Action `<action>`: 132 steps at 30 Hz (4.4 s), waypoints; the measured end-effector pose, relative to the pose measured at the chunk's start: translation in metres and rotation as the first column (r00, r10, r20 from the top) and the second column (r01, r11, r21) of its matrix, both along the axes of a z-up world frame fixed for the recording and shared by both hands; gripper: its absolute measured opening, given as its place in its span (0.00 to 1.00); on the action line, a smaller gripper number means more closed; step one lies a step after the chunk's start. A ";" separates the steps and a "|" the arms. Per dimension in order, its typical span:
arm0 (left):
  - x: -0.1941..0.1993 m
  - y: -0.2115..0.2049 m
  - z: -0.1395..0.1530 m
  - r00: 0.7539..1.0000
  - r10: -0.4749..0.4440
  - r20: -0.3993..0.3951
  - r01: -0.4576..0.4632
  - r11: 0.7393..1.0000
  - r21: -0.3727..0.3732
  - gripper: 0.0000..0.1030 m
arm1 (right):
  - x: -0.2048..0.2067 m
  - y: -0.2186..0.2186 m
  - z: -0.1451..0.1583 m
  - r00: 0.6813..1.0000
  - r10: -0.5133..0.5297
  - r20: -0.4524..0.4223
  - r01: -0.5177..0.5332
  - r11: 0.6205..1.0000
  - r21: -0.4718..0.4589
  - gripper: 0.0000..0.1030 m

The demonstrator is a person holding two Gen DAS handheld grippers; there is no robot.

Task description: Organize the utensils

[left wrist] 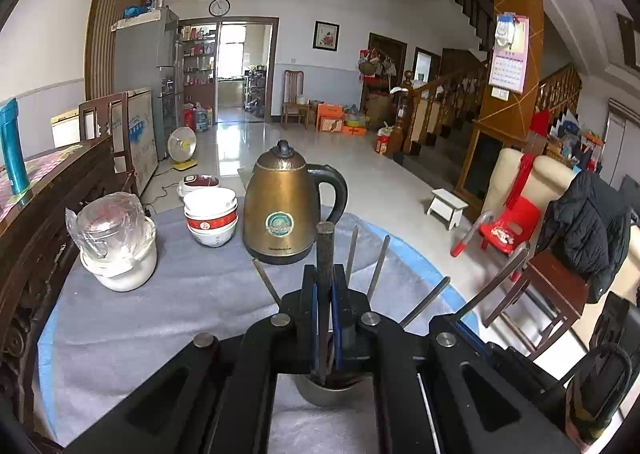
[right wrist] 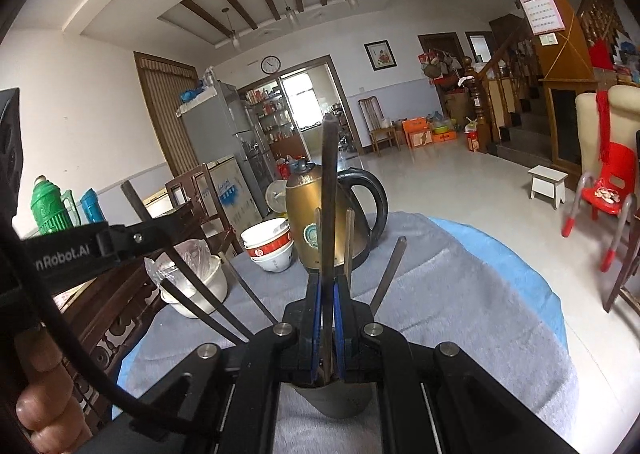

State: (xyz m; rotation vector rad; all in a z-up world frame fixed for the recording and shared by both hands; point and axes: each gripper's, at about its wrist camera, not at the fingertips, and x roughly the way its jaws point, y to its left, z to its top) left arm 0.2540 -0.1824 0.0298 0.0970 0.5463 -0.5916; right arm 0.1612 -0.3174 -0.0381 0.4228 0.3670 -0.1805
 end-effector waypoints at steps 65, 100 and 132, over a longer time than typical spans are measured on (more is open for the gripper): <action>-0.041 0.037 -0.020 0.987 0.116 0.114 -0.134 0.977 0.166 0.77 | -0.038 -0.032 -0.003 0.998 -0.016 0.053 0.006 0.982 0.190 0.30; -0.110 0.061 -0.034 0.966 0.225 0.129 -0.255 0.913 0.317 0.87 | -0.115 0.020 0.010 0.998 -0.002 -0.071 0.005 1.000 0.031 0.63; -0.206 0.129 0.011 0.899 0.316 0.302 -0.398 0.878 0.266 0.94 | -0.197 0.091 0.051 0.996 0.061 0.060 -0.059 0.998 -0.038 0.64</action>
